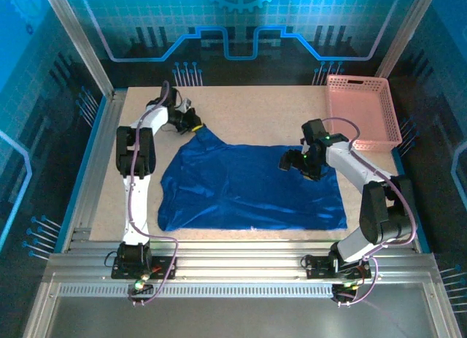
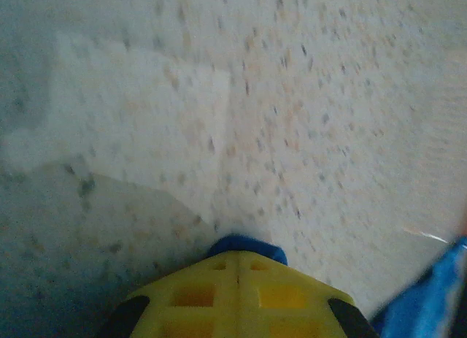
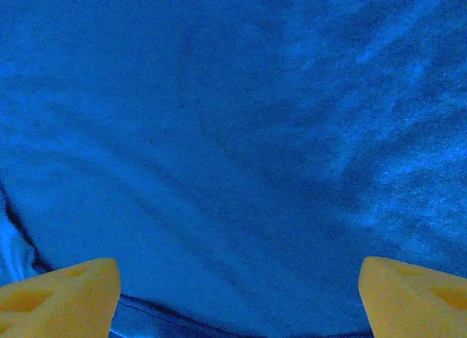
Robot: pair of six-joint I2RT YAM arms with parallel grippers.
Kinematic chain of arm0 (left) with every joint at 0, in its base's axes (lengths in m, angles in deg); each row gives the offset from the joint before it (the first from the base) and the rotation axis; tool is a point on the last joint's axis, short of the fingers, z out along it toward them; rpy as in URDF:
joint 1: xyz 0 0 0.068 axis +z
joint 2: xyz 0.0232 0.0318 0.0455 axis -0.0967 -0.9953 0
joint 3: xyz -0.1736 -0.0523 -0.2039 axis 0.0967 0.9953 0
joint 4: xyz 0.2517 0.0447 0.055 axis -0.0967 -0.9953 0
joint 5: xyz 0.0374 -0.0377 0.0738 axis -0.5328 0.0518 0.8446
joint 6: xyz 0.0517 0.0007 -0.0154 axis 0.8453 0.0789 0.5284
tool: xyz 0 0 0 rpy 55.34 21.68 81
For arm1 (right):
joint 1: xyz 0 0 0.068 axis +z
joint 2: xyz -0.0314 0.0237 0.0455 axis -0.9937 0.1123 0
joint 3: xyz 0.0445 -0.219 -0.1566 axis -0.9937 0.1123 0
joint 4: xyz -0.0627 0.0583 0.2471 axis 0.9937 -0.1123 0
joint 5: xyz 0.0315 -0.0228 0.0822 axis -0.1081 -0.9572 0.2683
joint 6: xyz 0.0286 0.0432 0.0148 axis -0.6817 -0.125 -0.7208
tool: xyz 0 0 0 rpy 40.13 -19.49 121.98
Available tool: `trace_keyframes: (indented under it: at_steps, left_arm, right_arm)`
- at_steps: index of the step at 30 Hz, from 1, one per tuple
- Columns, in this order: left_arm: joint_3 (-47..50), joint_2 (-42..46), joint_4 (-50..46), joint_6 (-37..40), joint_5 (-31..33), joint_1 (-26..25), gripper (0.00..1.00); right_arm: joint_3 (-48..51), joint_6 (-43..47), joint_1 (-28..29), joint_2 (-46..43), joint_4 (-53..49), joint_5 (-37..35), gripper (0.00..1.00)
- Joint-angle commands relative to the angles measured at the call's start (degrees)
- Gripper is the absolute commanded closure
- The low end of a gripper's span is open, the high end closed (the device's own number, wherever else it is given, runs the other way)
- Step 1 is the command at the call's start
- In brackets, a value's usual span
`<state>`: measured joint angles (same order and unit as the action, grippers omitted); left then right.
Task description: Fold and stack the t-shirts
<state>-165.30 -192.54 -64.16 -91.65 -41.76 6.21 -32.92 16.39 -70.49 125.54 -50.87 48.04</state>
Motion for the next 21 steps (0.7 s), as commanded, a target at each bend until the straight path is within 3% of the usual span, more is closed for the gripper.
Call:
trace_keyframes:
  at_steps: [1, 5, 12, 21]
  left_arm:
    - [3.01, 4.93, 0.06, 1.33, -0.71, 1.53, 1.00]
    - [3.76, 7.72, 0.53, -0.40, -0.48, 1.53, 1.00]
    - [15.51, 22.47, 10.48, -10.44, 2.61, 3.08, 1.00]
    - [22.77, 36.36, 10.23, -17.03, 6.40, 3.73, 1.00]
  right_arm:
    - [0.93, -1.10, -0.85, -1.19, 0.19, 0.04, 0.14]
    - [1.63, -2.35, -0.83, -0.49, 0.51, -1.00, 0.14]
    - [-0.47, -7.52, -1.63, 6.01, -2.18, -11.74, 0.15]
    - [1.58, -11.71, -6.26, 10.10, 2.04, -11.19, 0.16]
